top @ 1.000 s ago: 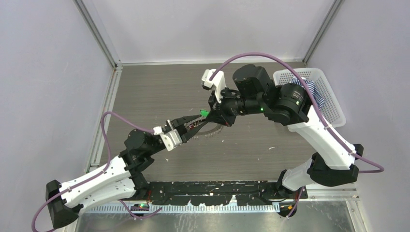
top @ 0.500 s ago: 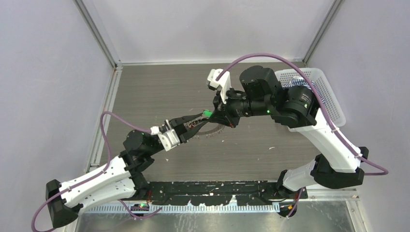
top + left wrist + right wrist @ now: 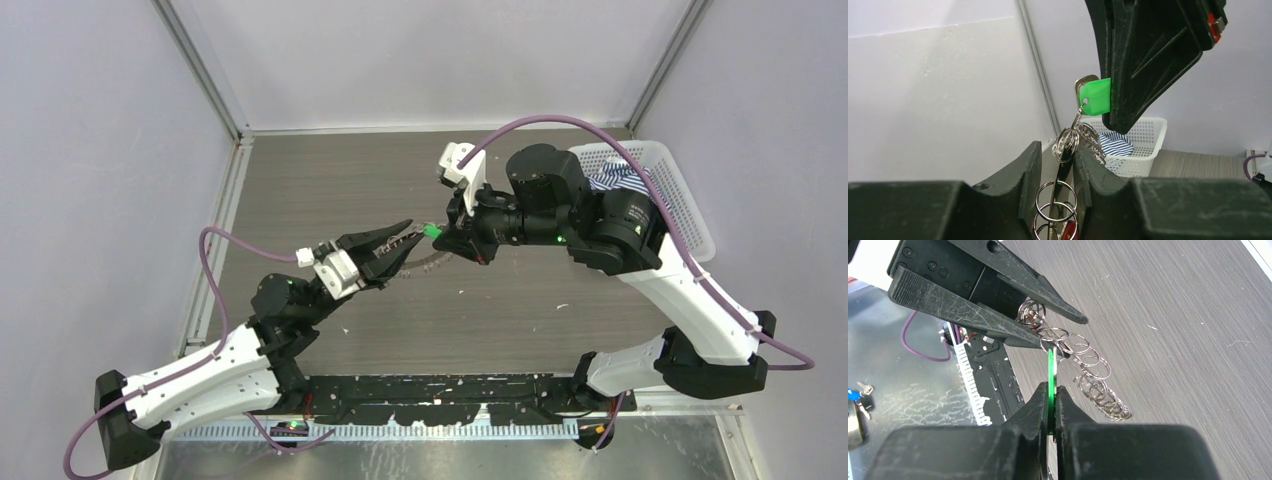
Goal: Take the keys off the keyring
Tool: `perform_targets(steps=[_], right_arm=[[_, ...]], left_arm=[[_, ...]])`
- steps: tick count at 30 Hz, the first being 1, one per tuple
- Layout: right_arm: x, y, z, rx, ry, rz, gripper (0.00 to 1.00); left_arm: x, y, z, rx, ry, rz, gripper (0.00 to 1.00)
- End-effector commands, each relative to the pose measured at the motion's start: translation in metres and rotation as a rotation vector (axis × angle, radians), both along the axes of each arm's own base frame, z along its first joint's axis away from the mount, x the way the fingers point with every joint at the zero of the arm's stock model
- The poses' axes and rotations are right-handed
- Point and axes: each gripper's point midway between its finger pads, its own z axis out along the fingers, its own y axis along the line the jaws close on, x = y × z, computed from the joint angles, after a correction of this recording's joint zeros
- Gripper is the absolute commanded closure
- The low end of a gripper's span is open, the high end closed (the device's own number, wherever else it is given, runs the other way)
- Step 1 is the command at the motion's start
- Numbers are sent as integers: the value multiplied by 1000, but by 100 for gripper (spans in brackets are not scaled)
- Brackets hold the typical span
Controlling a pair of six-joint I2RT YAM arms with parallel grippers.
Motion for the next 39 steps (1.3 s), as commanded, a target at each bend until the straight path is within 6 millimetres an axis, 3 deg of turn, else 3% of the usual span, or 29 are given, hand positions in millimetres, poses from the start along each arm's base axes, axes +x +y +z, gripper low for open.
perform_targets(steps=[1,14,25,35,39], right_arm=[[-10,-4,50,179,-77,24,99],[-31,4,40,160,-24,123,99],[-44,30,-3,43,11,156,99],[-34,15,-10,19,-30,66,99],[-32,13,-30,-41,-17,47,99]], left_arm=[[16,16,8,-86,81,91,100],[41,31,11,-105,228,227,100],[48,39,25,-87,183,330,99],[50,61,35,-180,198,392,99],[45,70,45,-222,178,390,99]])
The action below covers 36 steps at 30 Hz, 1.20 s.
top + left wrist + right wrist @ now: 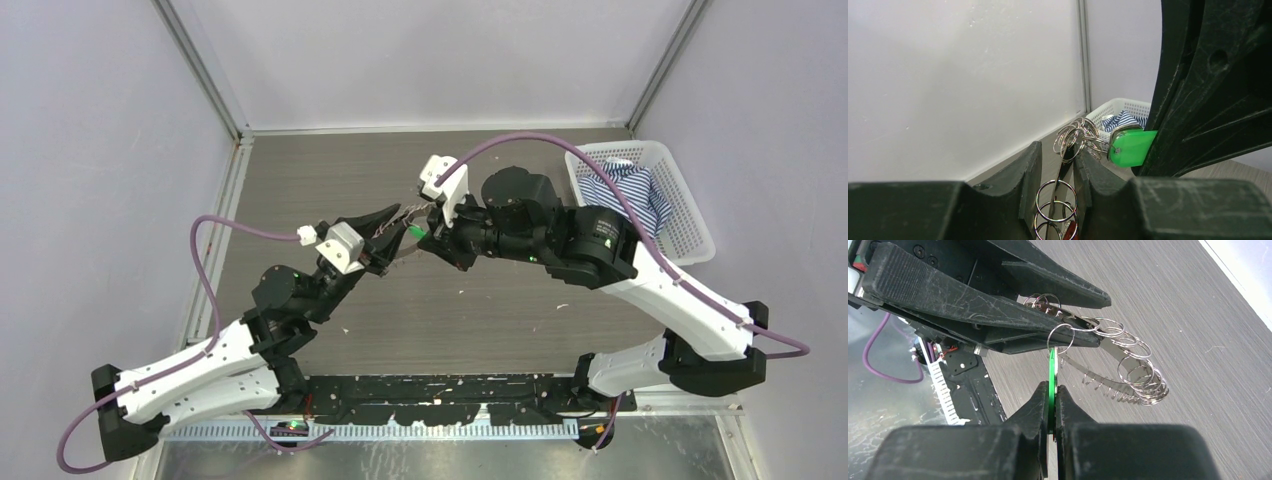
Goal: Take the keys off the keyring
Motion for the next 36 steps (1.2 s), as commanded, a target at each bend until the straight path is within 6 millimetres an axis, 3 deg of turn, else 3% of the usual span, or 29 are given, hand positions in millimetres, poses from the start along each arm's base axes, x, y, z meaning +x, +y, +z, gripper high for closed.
perform_targets(steps=[1,12,18,22,29,36], right_arm=[[-34,-14,-16,-55,57,88,99],[10,-36,-24,-162,-73,-160,99],[23,-37,-24,-165,-86,-243,99],[17,-30,-23,-157,-65,-204,99],[2,-22,-49,-248,-43,-134,99],[-22,5,-62,-223,-4,-23,99]], left_arm=[[11,53,45,-181,-41,190,99],[3,53,52,-178,-73,155,99],[-4,40,50,-131,-108,92,99],[-3,38,49,-147,-111,93,99],[1,54,61,-205,-96,156,99],[1,48,72,-203,-138,150,99]])
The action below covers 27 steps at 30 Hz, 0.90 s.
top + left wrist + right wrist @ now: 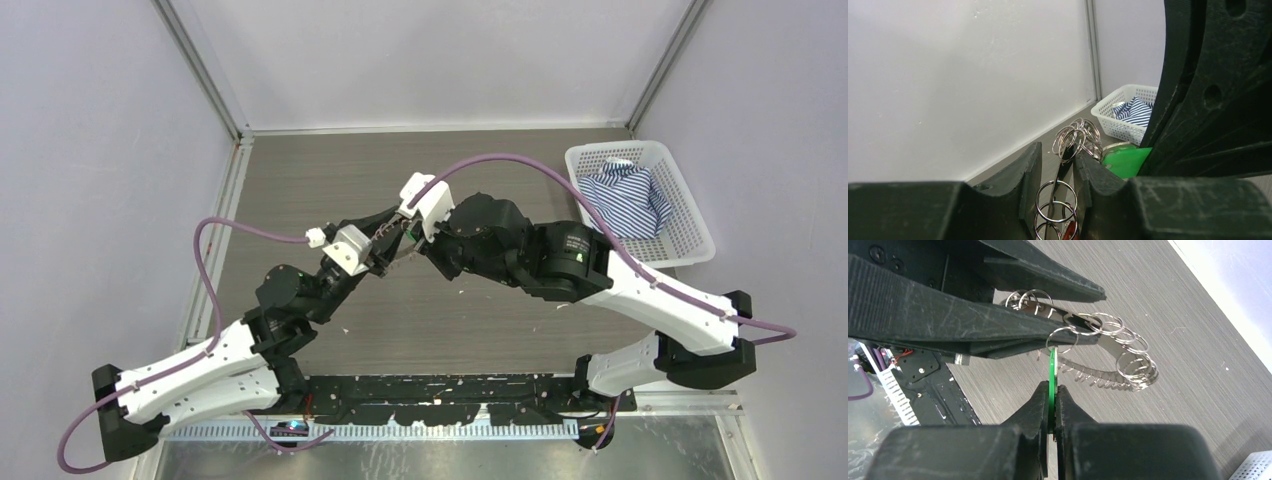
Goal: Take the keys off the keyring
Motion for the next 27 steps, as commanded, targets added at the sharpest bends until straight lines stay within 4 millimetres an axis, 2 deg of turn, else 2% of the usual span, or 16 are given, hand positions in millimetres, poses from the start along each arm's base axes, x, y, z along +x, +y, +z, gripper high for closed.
perform_targets(steps=[1,6,9,14,18,22,27], right_arm=[[-35,4,-42,-115,110,127,99],[-49,17,-49,-64,170,171,99],[-50,18,-49,-51,172,176,99],[-44,5,-46,-59,139,137,99],[-33,-7,-44,-66,97,69,99],[-20,-20,-41,-71,43,-7,99],[-15,-22,-36,-50,19,-22,99]], left_arm=[[-2,42,83,-256,-144,109,99],[-5,34,89,-231,-191,96,99],[-7,30,91,-225,-205,92,99],[-12,30,92,-228,-224,78,99],[-36,18,89,-204,-304,-54,100],[-48,14,82,-192,-346,-111,99],[-54,10,80,-180,-380,-140,99]])
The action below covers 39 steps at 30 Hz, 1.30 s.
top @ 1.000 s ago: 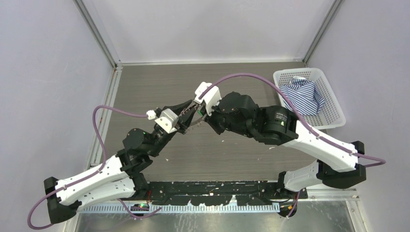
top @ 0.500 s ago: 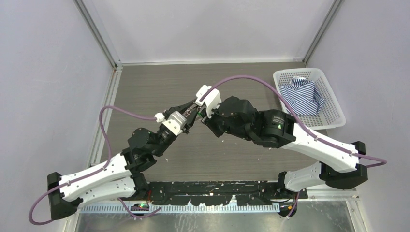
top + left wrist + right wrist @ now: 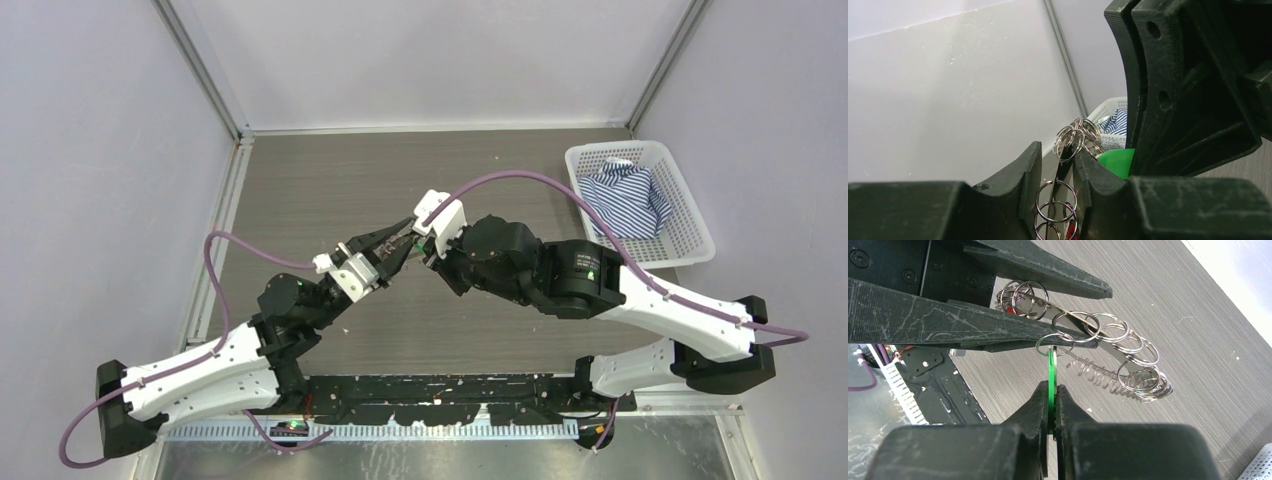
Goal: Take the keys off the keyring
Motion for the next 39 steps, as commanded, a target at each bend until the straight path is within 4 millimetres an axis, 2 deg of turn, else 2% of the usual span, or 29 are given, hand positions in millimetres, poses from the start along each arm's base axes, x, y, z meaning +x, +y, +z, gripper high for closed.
perform_targets(steps=[1,13,18,25,31,39], right_arm=[[-2,-10,-18,-71,7,2,99],[-4,-5,-14,-34,32,36,99],[-11,0,-12,-20,67,72,99],[1,-7,14,29,18,23,99],[1,0,3,18,51,41,99],[4,3,-12,39,117,44,99]], left_arm=[[-27,32,76,-242,-190,-37,99],[-27,37,80,-267,-208,-20,99],[-2,52,84,-333,-82,100,99],[23,47,68,-326,121,173,100],[28,52,66,-387,202,181,99],[19,64,78,-480,167,148,99]])
